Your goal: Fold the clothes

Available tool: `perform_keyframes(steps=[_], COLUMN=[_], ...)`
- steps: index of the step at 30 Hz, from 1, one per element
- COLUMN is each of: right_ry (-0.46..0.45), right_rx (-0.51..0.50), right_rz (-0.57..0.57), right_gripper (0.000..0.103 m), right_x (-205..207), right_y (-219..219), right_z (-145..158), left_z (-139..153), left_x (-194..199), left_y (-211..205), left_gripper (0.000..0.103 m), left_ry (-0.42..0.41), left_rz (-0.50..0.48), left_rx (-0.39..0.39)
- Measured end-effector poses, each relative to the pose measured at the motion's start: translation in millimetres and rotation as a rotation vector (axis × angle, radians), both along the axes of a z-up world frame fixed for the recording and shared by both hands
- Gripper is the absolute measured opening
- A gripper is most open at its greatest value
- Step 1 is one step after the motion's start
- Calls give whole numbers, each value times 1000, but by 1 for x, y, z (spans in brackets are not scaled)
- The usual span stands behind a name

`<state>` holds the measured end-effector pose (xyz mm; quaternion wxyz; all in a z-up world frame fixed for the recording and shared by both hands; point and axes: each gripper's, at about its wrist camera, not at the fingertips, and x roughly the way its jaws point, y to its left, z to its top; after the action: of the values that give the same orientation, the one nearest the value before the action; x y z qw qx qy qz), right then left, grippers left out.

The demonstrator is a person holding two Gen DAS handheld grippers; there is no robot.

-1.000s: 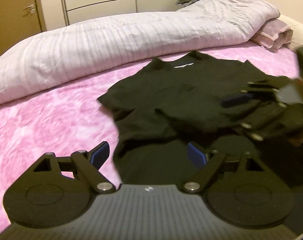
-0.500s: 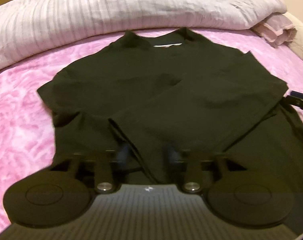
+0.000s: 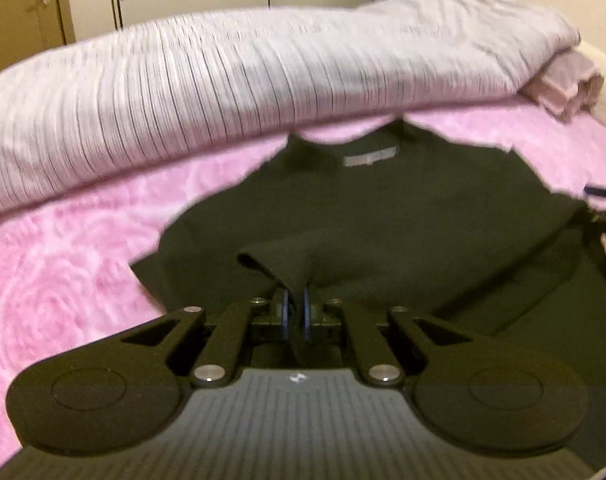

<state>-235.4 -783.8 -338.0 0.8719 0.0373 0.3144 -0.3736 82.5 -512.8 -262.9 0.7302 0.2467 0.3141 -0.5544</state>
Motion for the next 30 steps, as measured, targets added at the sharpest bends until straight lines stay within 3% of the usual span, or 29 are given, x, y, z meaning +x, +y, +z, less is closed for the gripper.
perform_keyframes(steps=[4,12,15,19,21,23,26,28,30], right_ry=[13,-72,-145,-287,-278,-260,-161,-92,-72], right_rx=[34,151,169,168,187,206,266,307,288], right_rz=[25,4,34,125,168,209,228,238,248], right_gripper=[69,69,69,68,61,51,49,49,49], right_x=[-10,-33,-41,-26,-2,23,44,58,52], right_y=[-2,24,42,54,50,46,40,36,41], right_z=[-6,21,36,59,58,55,31,14,18], left_z=[-27,-10,2,17,14,1,-23,-29,-23], left_x=[-1,9,9,0,-6,-13,-15,-10,-7], left_y=[2,15,32,44,37,25,12,15,22], left_gripper=[6,28,31,31,31,31,31,32,31], left_ry=[21,-13,-24,42,66,45,27,57,74], left_rz=[-5,25,35,6,-29,-66,-76,-56,-33], left_rx=[65,83,55,-51,-60,-16,64,36,29])
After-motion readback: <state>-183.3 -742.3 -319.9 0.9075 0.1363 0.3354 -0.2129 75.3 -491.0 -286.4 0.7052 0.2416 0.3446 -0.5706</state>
